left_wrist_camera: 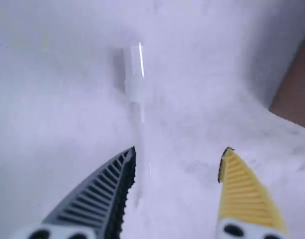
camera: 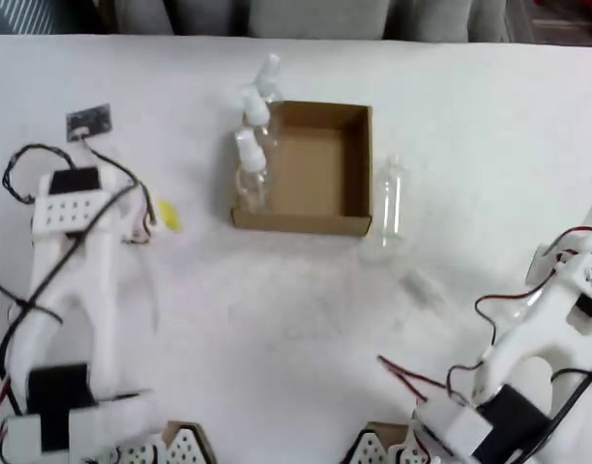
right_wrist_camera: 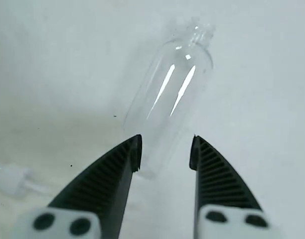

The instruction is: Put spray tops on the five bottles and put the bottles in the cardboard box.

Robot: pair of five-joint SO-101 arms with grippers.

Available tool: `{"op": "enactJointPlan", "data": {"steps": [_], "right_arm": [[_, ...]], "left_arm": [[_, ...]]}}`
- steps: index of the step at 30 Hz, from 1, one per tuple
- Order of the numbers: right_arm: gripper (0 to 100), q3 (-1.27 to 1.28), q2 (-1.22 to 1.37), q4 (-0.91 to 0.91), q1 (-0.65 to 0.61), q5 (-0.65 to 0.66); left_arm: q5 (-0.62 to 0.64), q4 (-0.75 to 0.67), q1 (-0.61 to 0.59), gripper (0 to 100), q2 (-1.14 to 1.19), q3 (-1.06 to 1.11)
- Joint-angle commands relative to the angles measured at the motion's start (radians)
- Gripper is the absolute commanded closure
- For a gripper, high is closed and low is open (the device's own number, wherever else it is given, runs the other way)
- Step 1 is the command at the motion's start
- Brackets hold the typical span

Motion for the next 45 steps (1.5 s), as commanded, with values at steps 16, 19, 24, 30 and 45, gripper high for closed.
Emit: {"op": "enactJointPlan", "data": {"steps": [16,19,24,30,45], "right_arm": [[85.3,-0.137,-0.036,0.36,-0.283,0.233],[81.7,-0.034,-0.084,0.309,-0.384,0.315],[75.3,0.12,-0.101,0.125,-0.524,0.336],[76.5,0.244,-0.101,-0.054,-0.588,0.338],[77.9,0.229,0.082,-0.182,-0.599,0.382]], "left_arm": [[-0.005,-0.1,0.015,73,-0.203,0.244],[-0.005,-0.153,0.005,74,-0.18,0.27],[-0.005,-0.161,0.002,74,-0.171,0.276],[-0.006,-0.161,0.002,74,-0.17,0.276],[-0.009,-0.166,0.002,74,-0.174,0.296]]}}
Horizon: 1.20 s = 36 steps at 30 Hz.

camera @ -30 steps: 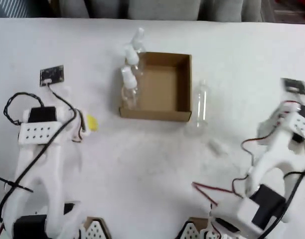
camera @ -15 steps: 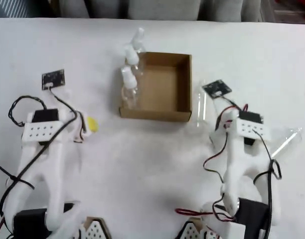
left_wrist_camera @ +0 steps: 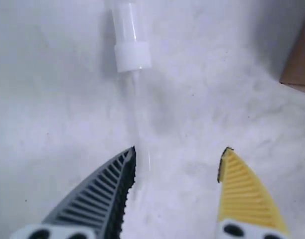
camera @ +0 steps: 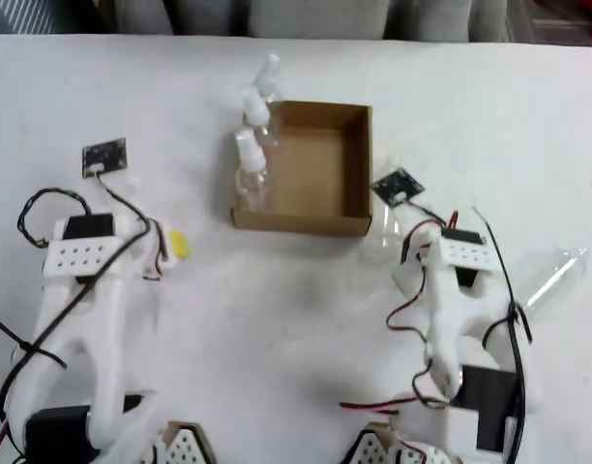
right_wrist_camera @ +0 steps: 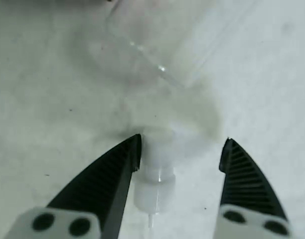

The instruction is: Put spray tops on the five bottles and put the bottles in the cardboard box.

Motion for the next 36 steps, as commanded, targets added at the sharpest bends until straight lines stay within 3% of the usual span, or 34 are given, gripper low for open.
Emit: {"op": "enactJointPlan", "data": {"steps": [1,6,11,19,22,27,31,36], "right_arm": [[79.9,-0.058,0.022,-0.007,-0.007,0.017],[99.4,-0.058,0.025,-0.008,-0.018,0.012],[98.3,-0.074,0.005,0.033,-0.01,0.0],[98.2,-0.298,-0.26,0.44,-0.059,-0.334],[98.1,-0.365,-0.361,0.524,-0.177,-0.482],[98.1,-0.379,-0.432,0.526,-0.51,-0.638],[98.1,-0.377,-0.38,0.444,-0.75,-0.73],[98.1,-0.377,-0.214,0.283,-0.905,-0.779]], "left_arm": [[-0.012,-0.021,-0.019,74,-0.001,-0.006],[-0.012,-0.021,-0.019,74,-0.001,-0.006],[-0.012,-0.018,-0.019,74,-0.001,-0.006],[-0.012,-0.02,-0.021,74,-0.001,-0.008],[-0.009,-0.021,-0.054,74,0.001,-0.012],[-0.008,-0.023,-0.116,73,-0.002,-0.014],[-0.008,-0.049,-0.159,73,-0.002,-0.014],[-0.006,-0.064,-0.188,74,-0.002,-0.014]]}}
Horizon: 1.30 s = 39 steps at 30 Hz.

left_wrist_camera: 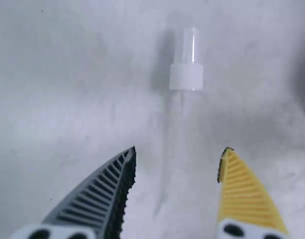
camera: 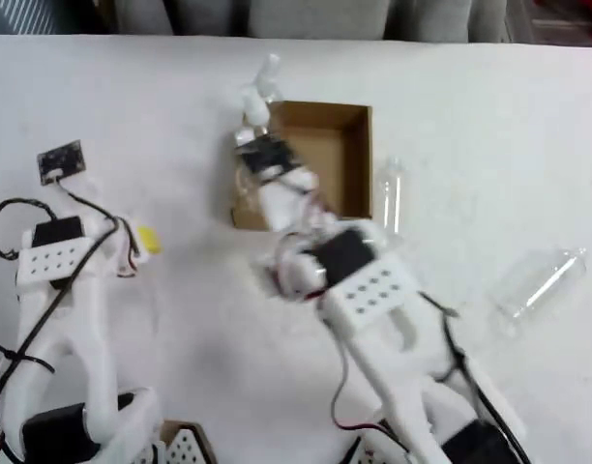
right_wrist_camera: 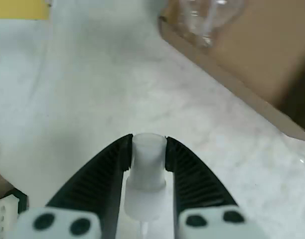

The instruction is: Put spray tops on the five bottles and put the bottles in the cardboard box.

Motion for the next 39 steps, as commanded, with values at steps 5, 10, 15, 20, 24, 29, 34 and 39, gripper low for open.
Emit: {"op": "enactJointPlan", "data": {"steps": [5,10,15,20,24,29,34,39], "right_arm": [[96.9,-0.048,0.294,-0.257,-0.159,-0.107],[81.7,-0.086,0.383,-0.259,-0.163,-0.106],[79.3,-0.178,0.254,-0.042,-0.097,-0.011],[79.3,-0.184,0.048,0.117,0.059,0.043],[79.4,-0.155,-0.054,0.156,0.232,0.057],[79.4,-0.084,-0.096,0.139,0.331,0.049],[79.4,-0.02,-0.096,0.065,0.343,0.055],[79.4,-0.012,-0.104,0.064,0.343,0.057]], "left_arm": [[-0.005,-0.026,-0.022,74,-0.001,-0.014],[-0.005,-0.026,-0.019,74,0.001,-0.012],[-0.005,-0.02,0.012,74,-0.004,-0.012],[0.037,-0.014,0.097,74,-0.01,-0.012],[0.15,0.068,0.216,74,-0.096,-0.014],[0.153,0.138,0.378,74,-0.254,0.0],[0.158,0.12,0.638,74,-0.303,0.146],[0.16,-0.049,0.717,74,-0.305,0.278]]}}
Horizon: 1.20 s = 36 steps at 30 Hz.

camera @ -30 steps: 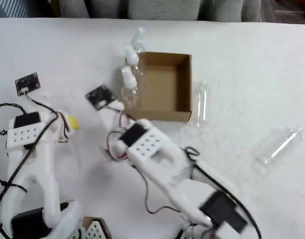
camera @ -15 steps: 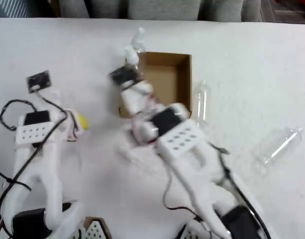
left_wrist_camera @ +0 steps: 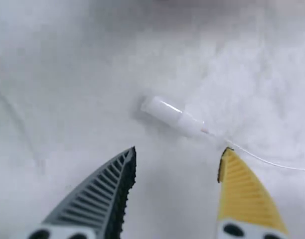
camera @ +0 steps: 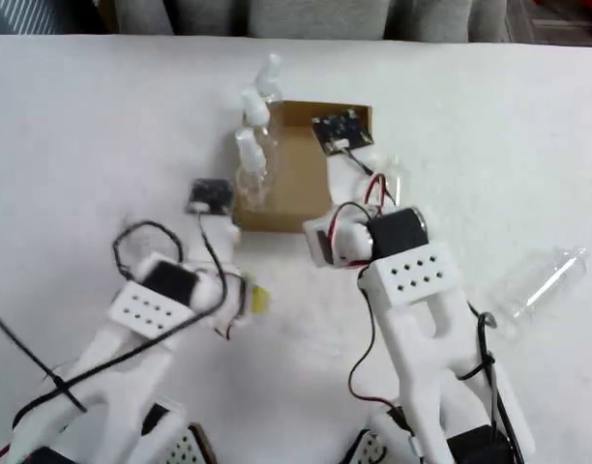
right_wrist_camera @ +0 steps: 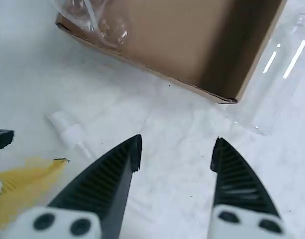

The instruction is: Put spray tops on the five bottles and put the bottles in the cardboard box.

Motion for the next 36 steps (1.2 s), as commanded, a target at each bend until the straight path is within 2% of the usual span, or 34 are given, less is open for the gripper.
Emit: {"op": "enactJointPlan", "data": {"steps": [1,9,12,18,22,27,34,36], "right_arm": [[79.4,-0.006,-0.036,-0.015,0.016,0.014],[79.4,-0.005,-0.035,-0.016,0.016,0.014],[79.4,-0.005,-0.035,-0.019,0.016,0.014],[79.4,-0.003,-0.033,-0.019,0.016,0.014],[79.4,-0.003,-0.031,-0.019,0.016,0.014],[79.4,-0.003,-0.031,-0.018,0.016,0.014],[79.4,-0.002,-0.028,-0.018,0.016,0.015],[79.4,0.014,-0.036,-0.025,0.016,0.015]], "left_arm": [[0.012,-0.101,0.031,74,-0.036,0.044],[0.014,-0.245,0.036,74,-0.035,0.147],[0.014,-0.273,0.074,74,-0.033,0.172],[0.014,-0.288,0.09,74,-0.015,0.17],[0.015,-0.313,0.088,74,0.127,0.117],[0.143,-0.272,0.084,74,0.283,0.015],[0.157,-0.302,0.061,74,0.326,0.002],[0.157,-0.302,0.047,76,0.326,0.002]]}}
